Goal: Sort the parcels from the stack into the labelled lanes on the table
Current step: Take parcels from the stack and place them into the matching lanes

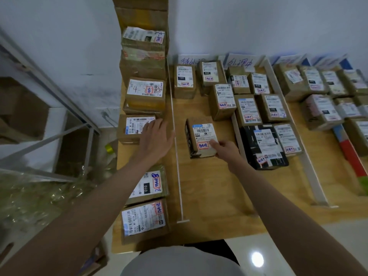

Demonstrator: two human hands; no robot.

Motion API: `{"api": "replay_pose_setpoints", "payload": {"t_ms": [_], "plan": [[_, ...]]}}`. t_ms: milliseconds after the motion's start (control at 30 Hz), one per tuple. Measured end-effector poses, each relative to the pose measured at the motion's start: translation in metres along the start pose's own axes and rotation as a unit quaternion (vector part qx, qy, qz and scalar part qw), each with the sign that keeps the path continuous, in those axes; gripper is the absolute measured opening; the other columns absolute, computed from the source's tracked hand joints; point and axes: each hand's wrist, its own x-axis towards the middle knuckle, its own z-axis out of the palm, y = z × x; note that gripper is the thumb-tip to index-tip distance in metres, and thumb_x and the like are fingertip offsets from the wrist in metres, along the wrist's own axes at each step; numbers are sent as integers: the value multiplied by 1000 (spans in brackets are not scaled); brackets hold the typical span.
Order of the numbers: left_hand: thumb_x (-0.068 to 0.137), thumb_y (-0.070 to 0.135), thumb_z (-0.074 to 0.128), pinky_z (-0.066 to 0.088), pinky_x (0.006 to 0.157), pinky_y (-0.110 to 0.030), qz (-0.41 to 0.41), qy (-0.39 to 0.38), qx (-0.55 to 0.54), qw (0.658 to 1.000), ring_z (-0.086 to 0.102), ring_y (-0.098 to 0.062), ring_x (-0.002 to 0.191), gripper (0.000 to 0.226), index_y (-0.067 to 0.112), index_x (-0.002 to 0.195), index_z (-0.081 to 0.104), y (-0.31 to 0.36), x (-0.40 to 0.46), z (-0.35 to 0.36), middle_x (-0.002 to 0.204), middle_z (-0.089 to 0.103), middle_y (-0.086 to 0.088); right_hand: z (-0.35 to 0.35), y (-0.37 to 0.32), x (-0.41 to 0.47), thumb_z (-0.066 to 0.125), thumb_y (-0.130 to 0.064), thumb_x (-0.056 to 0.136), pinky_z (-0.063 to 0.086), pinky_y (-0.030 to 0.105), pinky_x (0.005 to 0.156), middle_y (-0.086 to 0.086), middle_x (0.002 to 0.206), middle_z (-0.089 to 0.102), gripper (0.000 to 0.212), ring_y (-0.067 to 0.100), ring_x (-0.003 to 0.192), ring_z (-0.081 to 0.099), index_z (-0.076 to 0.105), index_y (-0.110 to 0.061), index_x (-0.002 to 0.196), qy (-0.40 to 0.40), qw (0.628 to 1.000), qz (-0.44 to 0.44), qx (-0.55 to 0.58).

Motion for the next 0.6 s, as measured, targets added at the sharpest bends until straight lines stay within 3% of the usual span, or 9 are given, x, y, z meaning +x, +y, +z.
{"api": "replay_pose_setpoints", "payload": {"t_ms": [233,333,433,500,600], "plan": [[101,44,40,21,120,-45,-36,-5,21,999,38,-26,139,54,11,143,49,-2,9,16,149,44,-10,10,-2,50,57,-42,97,58,38,80,6,100,71,36,20,92,67,66,-9,109,2,1000,17,-17],[101,43,42,20,120,-45,-54,-5,20,998,40,-26,138,52,11,141,50,-1,17,23,147,47,-10,15,-9,79,56,-42,98,51,28,64,5,103,70,36,15,87,65,63,-10,112,-9,999,19,-30],[100,44,38,21,120,-45,-64,-2,23,998,42,-26,137,54,10,140,52,-1,23,32,146,49,-10,22,-19,109,55,-39,99,45,23,59,5,107,68,36,12,85,62,60,-8,116,-23,999,14,-47],[99,43,39,20,121,-45,-74,-5,16,997,40,-26,138,54,10,139,52,-2,27,38,146,48,-10,27,-25,131,55,-41,98,49,26,64,5,111,68,40,17,93,64,61,-8,120,-22,998,7,-59],[98,42,43,20,121,-45,-84,-4,14,996,40,-26,138,52,11,138,52,-4,29,46,145,49,-9,36,-32,156,56,-45,97,57,42,84,5,113,69,40,21,100,64,61,-10,117,-24,997,7,-76]]}}
